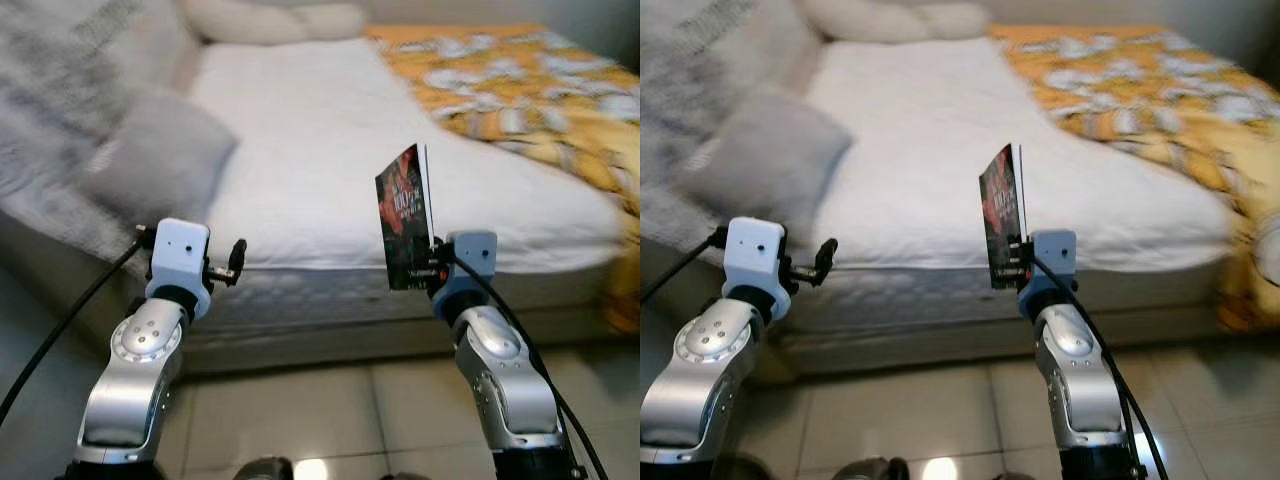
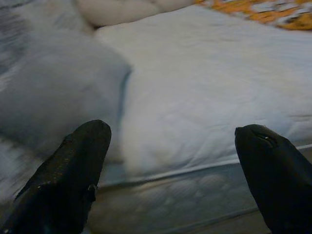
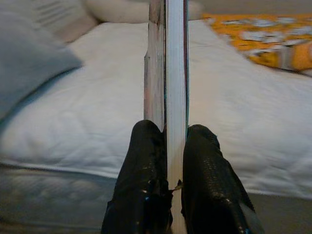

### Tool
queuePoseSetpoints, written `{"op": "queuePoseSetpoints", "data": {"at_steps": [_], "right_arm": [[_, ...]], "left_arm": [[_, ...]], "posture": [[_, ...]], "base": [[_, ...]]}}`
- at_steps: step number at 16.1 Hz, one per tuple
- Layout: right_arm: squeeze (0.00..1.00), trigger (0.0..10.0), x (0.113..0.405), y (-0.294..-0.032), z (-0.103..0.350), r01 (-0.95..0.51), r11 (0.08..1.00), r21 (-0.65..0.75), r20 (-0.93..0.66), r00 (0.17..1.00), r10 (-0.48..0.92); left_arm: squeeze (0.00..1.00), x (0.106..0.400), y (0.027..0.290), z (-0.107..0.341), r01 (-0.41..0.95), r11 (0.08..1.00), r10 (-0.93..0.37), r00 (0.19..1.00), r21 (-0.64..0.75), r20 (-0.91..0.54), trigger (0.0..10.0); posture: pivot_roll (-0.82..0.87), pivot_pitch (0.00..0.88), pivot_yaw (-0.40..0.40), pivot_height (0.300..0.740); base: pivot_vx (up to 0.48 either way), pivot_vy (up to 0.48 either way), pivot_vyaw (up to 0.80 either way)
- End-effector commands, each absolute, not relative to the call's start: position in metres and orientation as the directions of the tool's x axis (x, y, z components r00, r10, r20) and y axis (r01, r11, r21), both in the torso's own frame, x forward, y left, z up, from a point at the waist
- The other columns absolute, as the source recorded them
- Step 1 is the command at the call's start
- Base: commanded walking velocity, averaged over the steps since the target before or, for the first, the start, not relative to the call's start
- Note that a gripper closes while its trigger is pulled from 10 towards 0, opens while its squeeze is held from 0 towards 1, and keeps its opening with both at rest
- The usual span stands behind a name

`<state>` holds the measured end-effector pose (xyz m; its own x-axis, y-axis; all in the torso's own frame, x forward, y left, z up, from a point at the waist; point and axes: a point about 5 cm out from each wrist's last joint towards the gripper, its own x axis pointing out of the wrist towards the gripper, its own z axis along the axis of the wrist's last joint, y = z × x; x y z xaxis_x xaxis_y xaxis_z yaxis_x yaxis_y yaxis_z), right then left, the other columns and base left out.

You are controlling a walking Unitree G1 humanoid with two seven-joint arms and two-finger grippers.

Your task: Clean up the room

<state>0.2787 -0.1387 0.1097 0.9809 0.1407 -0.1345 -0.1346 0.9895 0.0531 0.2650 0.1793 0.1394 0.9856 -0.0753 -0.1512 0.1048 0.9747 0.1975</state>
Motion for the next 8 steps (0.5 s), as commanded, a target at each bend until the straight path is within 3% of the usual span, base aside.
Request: {"op": "queuePoseSetpoints", "data": {"at_steps": [1,8], "right_arm": [[0.0,10.0,0.2829,-0.1359,0.1179,-0.141,0.988,0.059,-0.094,0.985,0.146],[0.0,10.0,0.2834,-0.1362,0.117,-0.142,0.989,0.052,-0.097,0.985,0.146]], "left_arm": [[0.68,0.2654,0.1818,0.1385,0.096,0.974,-0.065,0.986,0.205,-0.153,10.0],[0.69,0.2658,0.1824,0.1385,0.099,0.974,-0.068,0.986,0.205,-0.154,10.0]], "posture": [[-0.01,0.0,0.03,0.74],[-0.01,0.0,0.031,0.74]], "base": [[0.0,0.0,0.43],[0.267,0.0,0.0]]}}
